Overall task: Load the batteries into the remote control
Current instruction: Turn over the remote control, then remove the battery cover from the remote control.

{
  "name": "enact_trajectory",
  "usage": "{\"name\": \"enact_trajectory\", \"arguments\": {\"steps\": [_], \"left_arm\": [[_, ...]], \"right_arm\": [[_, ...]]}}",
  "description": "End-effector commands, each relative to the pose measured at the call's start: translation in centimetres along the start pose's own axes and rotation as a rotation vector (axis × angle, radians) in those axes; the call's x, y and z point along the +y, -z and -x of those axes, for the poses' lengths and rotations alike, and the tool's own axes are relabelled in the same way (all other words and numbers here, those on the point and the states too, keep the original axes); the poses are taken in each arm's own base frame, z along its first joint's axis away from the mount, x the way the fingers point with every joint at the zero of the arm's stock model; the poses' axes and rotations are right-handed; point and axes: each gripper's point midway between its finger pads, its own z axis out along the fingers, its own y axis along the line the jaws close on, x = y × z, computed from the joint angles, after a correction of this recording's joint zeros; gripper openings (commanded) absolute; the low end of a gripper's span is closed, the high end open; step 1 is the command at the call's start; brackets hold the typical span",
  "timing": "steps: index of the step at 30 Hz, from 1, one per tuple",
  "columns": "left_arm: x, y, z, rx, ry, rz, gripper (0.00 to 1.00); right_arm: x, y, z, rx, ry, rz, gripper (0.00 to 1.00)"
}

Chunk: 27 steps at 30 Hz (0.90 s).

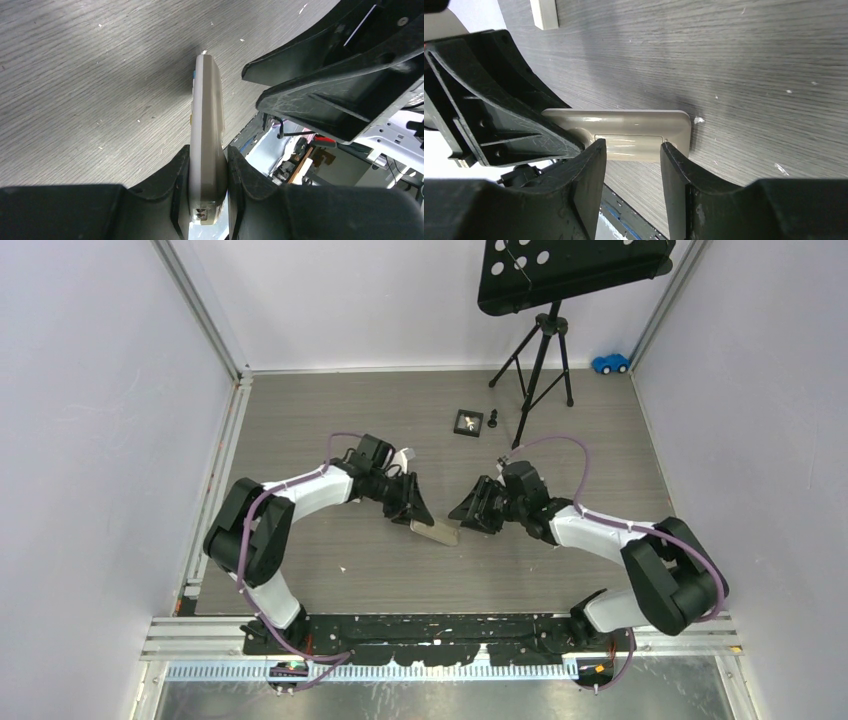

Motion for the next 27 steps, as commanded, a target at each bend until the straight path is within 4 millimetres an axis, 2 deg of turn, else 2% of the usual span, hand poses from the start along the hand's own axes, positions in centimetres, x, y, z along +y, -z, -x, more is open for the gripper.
{"name": "enact_trajectory", "arguments": {"steps": [1,8,15,21,23,27], "left_arm": [[0.3,0.0,-0.5,0.023,-0.004,-0.03,0.0],[1.3,-0.3,-0.8,0.027,0.004,-0.009,0.0],[1.5,-0.4,-0.9,0.027,0.009,-0.005,0.0],[1.7,-0.5,-1.1,0.03,0.013,-0.005,0.0],[1.8,-0.6,-1.2,0.033,0.017,-0.009,0.0],[2.0,-0.9,-1.6,0.047,0.033,-0.028,0.0]], "right_arm": [[1.0,-0.8,-0.5,0.004,0.024,0.059,0.48],[0.2,-1.5,-1.8,0.027,0.032,0.034,0.48],[-0.2,-2.3,-2.4,0.045,0.021,0.033,0.48],[-1.4,-3.1,-3.2,0.073,-0.011,-0.009,0.48],[-1.3,-3.2,-3.5,0.082,-0.026,0.007,0.48],[0.6,-3.2,-3.8,0.09,-0.076,0.133,0.48]]}}
